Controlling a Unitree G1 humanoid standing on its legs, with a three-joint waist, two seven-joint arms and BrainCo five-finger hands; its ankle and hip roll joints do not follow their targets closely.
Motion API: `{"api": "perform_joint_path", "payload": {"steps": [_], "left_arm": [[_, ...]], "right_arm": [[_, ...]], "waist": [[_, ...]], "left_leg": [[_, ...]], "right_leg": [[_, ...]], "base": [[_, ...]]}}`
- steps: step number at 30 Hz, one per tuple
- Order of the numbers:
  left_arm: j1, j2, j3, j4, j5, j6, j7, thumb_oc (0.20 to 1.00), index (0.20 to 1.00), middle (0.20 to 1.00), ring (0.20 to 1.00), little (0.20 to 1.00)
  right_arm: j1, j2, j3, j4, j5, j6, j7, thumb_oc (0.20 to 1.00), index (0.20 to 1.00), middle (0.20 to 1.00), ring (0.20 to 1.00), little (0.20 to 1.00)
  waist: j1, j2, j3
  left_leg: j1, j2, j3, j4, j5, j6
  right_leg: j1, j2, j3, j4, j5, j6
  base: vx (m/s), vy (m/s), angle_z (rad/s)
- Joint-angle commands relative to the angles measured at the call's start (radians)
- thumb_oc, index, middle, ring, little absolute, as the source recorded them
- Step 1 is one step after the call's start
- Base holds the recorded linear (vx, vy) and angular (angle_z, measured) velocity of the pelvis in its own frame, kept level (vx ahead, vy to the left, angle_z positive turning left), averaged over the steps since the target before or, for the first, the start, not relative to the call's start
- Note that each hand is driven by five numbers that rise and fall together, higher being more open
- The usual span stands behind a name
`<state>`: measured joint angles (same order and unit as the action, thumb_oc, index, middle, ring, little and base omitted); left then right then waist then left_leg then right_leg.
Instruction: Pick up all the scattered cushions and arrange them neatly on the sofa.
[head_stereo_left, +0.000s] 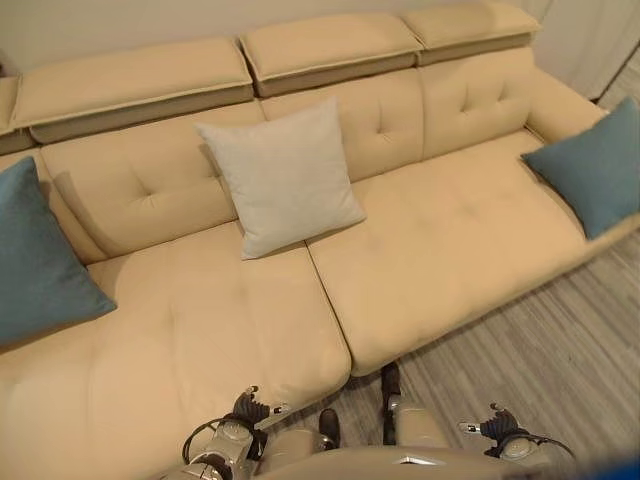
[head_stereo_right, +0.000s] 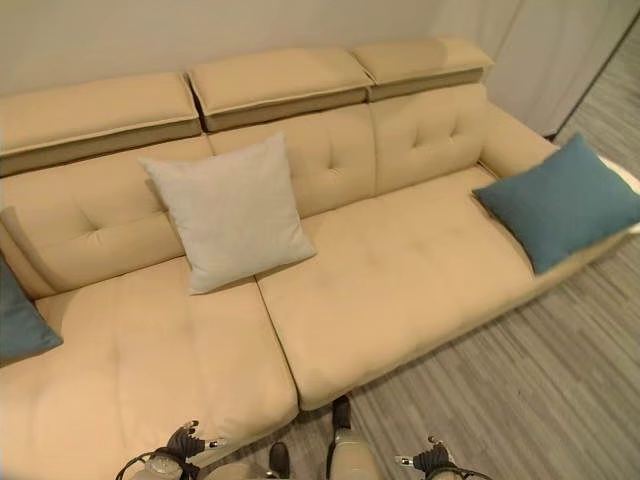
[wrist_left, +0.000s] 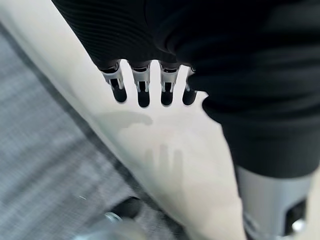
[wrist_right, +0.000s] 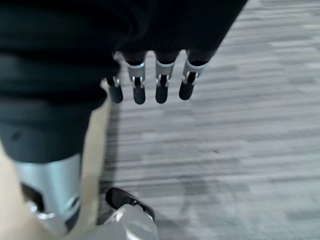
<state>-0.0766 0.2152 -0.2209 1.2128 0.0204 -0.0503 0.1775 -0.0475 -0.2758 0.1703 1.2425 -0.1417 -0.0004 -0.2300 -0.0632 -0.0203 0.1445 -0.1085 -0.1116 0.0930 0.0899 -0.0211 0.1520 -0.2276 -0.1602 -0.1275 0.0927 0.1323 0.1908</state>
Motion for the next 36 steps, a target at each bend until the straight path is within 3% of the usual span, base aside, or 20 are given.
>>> {"api": "perform_joint_path", "payload": {"steps": [1, 4, 5, 6, 7, 10, 12, 13, 14, 20, 26, 31, 32, 33, 36], "left_arm": [[0.008, 0.037, 0.012, -0.021, 0.034, 0.000, 0.001, 1.000, 1.000, 1.000, 1.000, 1.000], [0.011, 0.041, 0.007, -0.026, 0.037, 0.003, -0.004, 1.000, 1.000, 1.000, 1.000, 1.000], [0.018, 0.044, 0.008, -0.027, 0.042, 0.003, -0.005, 1.000, 1.000, 1.000, 1.000, 1.000], [0.019, 0.046, 0.009, -0.032, 0.038, 0.003, -0.003, 1.000, 1.000, 1.000, 1.000, 1.000], [0.025, 0.041, 0.012, -0.033, 0.038, 0.002, 0.000, 1.000, 1.000, 1.000, 1.000, 1.000], [0.005, 0.025, -0.011, -0.035, 0.039, 0.004, -0.003, 1.000, 1.000, 1.000, 1.000, 1.000], [-0.005, 0.010, -0.029, -0.042, 0.024, 0.002, -0.001, 1.000, 1.000, 1.000, 1.000, 1.000], [-0.008, -0.003, -0.034, -0.040, 0.006, 0.001, 0.003, 1.000, 1.000, 1.000, 1.000, 1.000], [-0.009, -0.008, -0.036, -0.036, 0.005, 0.003, 0.005, 1.000, 1.000, 1.000, 1.000, 1.000], [-0.024, -0.002, -0.050, -0.032, 0.025, 0.014, 0.002, 1.000, 1.000, 1.000, 1.000, 1.000], [-0.045, 0.026, -0.046, -0.042, 0.028, 0.015, 0.004, 1.000, 1.000, 1.000, 1.000, 1.000], [-0.041, 0.023, -0.036, -0.033, 0.019, 0.011, 0.004, 1.000, 1.000, 1.000, 1.000, 1.000], [-0.037, 0.022, -0.033, -0.027, 0.024, 0.012, 0.001, 1.000, 1.000, 1.000, 1.000, 1.000], [-0.036, 0.022, -0.035, -0.021, 0.034, 0.012, 0.003, 1.000, 1.000, 1.000, 1.000, 1.000], [-0.048, 0.013, -0.059, -0.023, 0.048, 0.011, -0.001, 1.000, 1.000, 1.000, 1.000, 1.000]], "right_arm": [[-0.051, -0.026, 0.023, -0.003, -0.008, -0.009, -0.012, 1.000, 1.000, 1.000, 1.000, 1.000], [-0.046, -0.021, 0.023, 0.003, -0.005, -0.012, -0.013, 1.000, 1.000, 1.000, 1.000, 1.000], [-0.042, -0.018, 0.025, 0.003, -0.005, -0.014, -0.010, 1.000, 1.000, 1.000, 1.000, 1.000], [-0.048, -0.016, 0.027, -0.001, -0.006, -0.011, -0.014, 1.000, 1.000, 1.000, 1.000, 1.000], [-0.051, -0.015, 0.036, -0.006, 0.002, -0.011, -0.018, 1.000, 1.000, 1.000, 1.000, 1.000], [-0.055, -0.017, 0.035, -0.005, 0.033, -0.011, -0.030, 1.000, 1.000, 1.000, 1.000, 1.000], [-0.056, -0.016, 0.045, 0.015, 0.032, -0.007, -0.036, 1.000, 1.000, 1.000, 1.000, 1.000], [-0.057, -0.016, 0.051, 0.022, 0.025, -0.011, -0.038, 1.000, 1.000, 1.000, 1.000, 1.000], [-0.055, -0.019, 0.047, 0.024, 0.027, -0.013, -0.042, 1.000, 1.000, 1.000, 1.000, 1.000], [-0.060, -0.019, 0.030, 0.009, 0.052, -0.011, -0.040, 1.000, 1.000, 1.000, 1.000, 1.000], [-0.080, -0.013, 0.042, -0.011, 0.051, -0.008, -0.037, 1.000, 1.000, 1.000, 1.000, 1.000], [-0.077, -0.018, 0.039, -0.003, 0.042, -0.003, -0.041, 1.000, 1.000, 1.000, 1.000, 1.000], [-0.074, -0.019, 0.038, -0.002, 0.035, -0.003, -0.040, 1.000, 1.000, 1.000, 1.000, 1.000], [-0.074, -0.017, 0.037, 0.000, 0.035, -0.004, -0.043, 1.000, 1.000, 1.000, 1.000, 1.000], [-0.058, -0.021, 0.023, -0.004, 0.065, -0.017, -0.049, 1.000, 1.000, 1.000, 1.000, 1.000]], "waist": [[0.042, -0.018, -0.003], [0.074, -0.015, -0.020], [0.097, -0.026, -0.038], [0.109, -0.033, -0.043], [0.111, -0.041, -0.056], [0.083, -0.045, -0.014], [0.094, -0.050, 0.011], [0.102, -0.049, 0.012], [0.099, -0.045, 0.007], [0.069, -0.030, -0.005], [0.066, -0.020, 0.020], [0.076, -0.017, 0.023], [0.084, -0.020, 0.020], [0.081, -0.021, 0.020], [0.058, -0.033, 0.020]], "left_leg": [[0.081, 0.060, -0.060, -0.064, -0.056, -0.123], [0.057, 0.077, -0.002, -0.069, -0.039, -0.121], [0.029, 0.081, 0.041, -0.065, -0.027, -0.127], [0.020, 0.086, 0.064, -0.072, -0.017, -0.133], [0.004, 0.095, 0.084, -0.060, -0.006, -0.146], [-0.046, 0.122, 0.065, 0.058, -0.022, -0.169], [-0.071, 0.098, -0.053, 0.096, -0.032, -0.190], [-0.065, 0.079, -0.144, 0.089, -0.045, -0.192], [-0.061, 0.071, -0.170, 0.074, -0.048, -0.189], [-0.003, 0.071, -0.136, -0.011, -0.038, -0.165], [0.019, 0.073, -0.087, -0.032, -0.041, -0.132], [0.051, 0.082, -0.033, -0.044, -0.052, -0.127], [0.056, 0.095, 0.000, -0.046, -0.057, -0.133], [0.057, 0.101, 0.005, -0.043, -0.059, -0.139], [0.033, 0.129, 0.005, 0.059, -0.077, -0.181]], "right_leg": [[0.060, 0.027, -0.041, 0.102, -0.105, -0.040], [0.132, 0.027, -0.112, 0.153, -0.178, -0.049], [0.203, 0.022, -0.152, 0.105, -0.188, -0.040], [0.211, 0.020, -0.162, 0.076, -0.180, -0.042], [0.232, 0.056, -0.110, -0.029, -0.183, -0.045], [0.249, 0.084, -0.066, -0.113, -0.162, -0.069], [0.236, 0.081, -0.045, -0.115, -0.142, -0.075], [0.228, 0.081, -0.021, -0.123, -0.131, -0.073], [0.225, 0.082, -0.010, -0.127, -0.128, -0.070], [0.179, 0.076, 0.049, -0.080, -0.129, -0.062], [0.101, 0.071, 0.077, 0.056, -0.143, -0.041], [0.092, 0.045, 0.001, 0.038, -0.120, -0.043], [0.101, 0.021, -0.087, 0.013, -0.115, -0.043], [0.105, 0.021, -0.102, 0.006, -0.116, -0.045], [0.137, 0.048, -0.068, -0.031, -0.134, -0.074]], "base": [[-0.15, 0.044, -0.16], [-0.19, -0.007, -0.57], [-0.23, -0.058, -1.53], [-0.20, -0.161, -1.35], [-0.13, -0.180, -1.36], [-0.15, -0.150, -0.64], [-0.16, 0.009, 0.03], [-0.04, 0.064, -0.35], [0.00, 0.075, -0.63], [0.03, 0.154, -0.58], [-0.01, 0.105, -0.70], [0.05, -0.034, -0.72], [0.06, -0.139, -0.74], [0.12, -0.242, -0.71], [0.17, -0.296, -0.27]]}}
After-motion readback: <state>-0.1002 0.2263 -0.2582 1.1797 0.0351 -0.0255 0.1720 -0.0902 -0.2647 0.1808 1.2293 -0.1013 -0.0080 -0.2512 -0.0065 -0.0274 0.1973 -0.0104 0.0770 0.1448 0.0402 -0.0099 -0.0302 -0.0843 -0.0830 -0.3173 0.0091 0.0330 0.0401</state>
